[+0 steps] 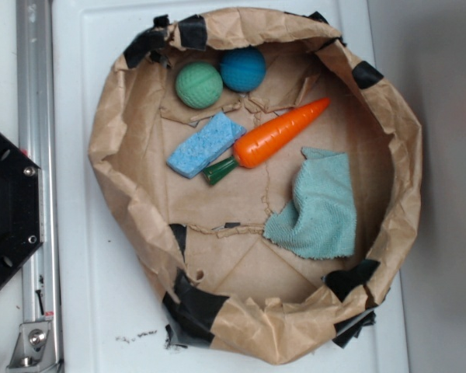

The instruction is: Grab the blue cloth.

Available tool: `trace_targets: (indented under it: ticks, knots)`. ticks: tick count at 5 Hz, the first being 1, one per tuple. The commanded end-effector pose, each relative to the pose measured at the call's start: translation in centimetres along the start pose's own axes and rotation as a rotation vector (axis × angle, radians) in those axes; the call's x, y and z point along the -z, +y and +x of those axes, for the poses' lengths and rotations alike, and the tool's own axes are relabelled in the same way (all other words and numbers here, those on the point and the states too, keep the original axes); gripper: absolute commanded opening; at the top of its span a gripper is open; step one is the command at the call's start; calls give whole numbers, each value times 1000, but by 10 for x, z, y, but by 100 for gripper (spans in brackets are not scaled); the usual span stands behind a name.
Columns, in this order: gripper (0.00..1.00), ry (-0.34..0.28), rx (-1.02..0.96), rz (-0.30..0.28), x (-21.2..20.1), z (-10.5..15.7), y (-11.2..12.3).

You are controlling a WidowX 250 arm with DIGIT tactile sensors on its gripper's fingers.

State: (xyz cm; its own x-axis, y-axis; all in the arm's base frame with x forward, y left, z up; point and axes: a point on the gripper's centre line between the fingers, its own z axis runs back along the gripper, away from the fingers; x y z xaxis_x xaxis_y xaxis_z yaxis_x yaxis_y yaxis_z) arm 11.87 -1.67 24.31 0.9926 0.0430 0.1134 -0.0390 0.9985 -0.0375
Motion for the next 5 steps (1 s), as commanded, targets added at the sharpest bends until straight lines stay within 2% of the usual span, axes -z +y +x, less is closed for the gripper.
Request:
trace_targets:
  ticks: [1,2,3,4,5]
  knots:
    - [100,0,0,0,0,0,0]
    - [100,-188,119,221,52,21,20]
    - [100,-218,53,493,99,54,34]
    - [100,-274,3,478,137,102,39]
    - [100,-255,-29,376,138,137,41]
